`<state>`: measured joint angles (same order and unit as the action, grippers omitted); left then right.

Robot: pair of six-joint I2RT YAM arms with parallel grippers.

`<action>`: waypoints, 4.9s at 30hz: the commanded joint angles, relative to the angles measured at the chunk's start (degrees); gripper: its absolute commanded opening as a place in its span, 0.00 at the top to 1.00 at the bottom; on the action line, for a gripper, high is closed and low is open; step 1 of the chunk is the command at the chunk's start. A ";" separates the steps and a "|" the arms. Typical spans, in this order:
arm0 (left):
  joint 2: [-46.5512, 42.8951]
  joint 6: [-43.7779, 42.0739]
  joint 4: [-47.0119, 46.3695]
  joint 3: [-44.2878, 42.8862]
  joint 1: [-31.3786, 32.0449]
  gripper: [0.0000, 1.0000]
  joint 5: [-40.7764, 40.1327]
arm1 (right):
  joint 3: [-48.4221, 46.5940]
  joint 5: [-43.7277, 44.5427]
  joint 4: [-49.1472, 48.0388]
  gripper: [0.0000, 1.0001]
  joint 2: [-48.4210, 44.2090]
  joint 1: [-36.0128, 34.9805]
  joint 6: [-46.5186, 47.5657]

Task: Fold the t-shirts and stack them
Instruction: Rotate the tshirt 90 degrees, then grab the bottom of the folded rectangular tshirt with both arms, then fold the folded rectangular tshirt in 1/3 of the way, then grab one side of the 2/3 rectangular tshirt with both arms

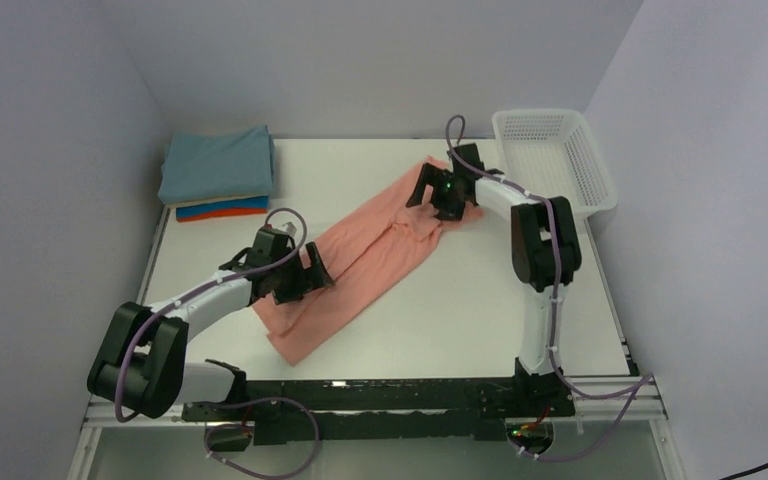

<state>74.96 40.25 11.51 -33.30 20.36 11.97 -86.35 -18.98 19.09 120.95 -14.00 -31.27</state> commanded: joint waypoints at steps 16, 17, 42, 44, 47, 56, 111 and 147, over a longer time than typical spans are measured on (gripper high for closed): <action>15.86 14.40 -4.15 -10.36 27.86 0.01 4.04 | -45.39 -9.15 -5.74 0.00 34.06 -2.75 2.98; 14.78 14.46 -3.94 -10.12 28.10 0.00 3.20 | -46.16 -8.24 -4.92 0.00 33.71 -2.98 3.77; -10.12 10.65 14.93 3.52 29.35 0.16 -14.01 | 29.49 14.48 -2.58 0.00 -34.54 -16.87 3.36; -9.01 10.51 13.80 3.67 29.32 0.25 -13.77 | 35.13 14.27 -2.05 0.00 -38.62 -18.54 1.21; -7.28 9.97 13.07 3.51 29.14 0.39 -13.03 | 40.58 13.85 0.46 0.01 -43.44 -20.56 -1.08; -4.25 10.03 12.92 4.47 29.04 0.91 -10.65 | 52.50 7.99 4.98 0.13 -52.62 -27.85 -8.26; 5.98 0.39 4.26 -22.70 3.97 1.00 -0.30 | 27.92 15.88 -10.24 1.00 -34.11 -18.06 -1.05; 18.40 -6.07 7.92 -32.26 -4.72 0.00 -0.22 | 24.90 12.41 -16.59 0.00 -25.31 -8.39 0.10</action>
<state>101.75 33.45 20.97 -75.26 14.90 10.83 -69.10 -5.74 4.27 104.38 -21.58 -31.27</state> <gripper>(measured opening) 0.994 0.994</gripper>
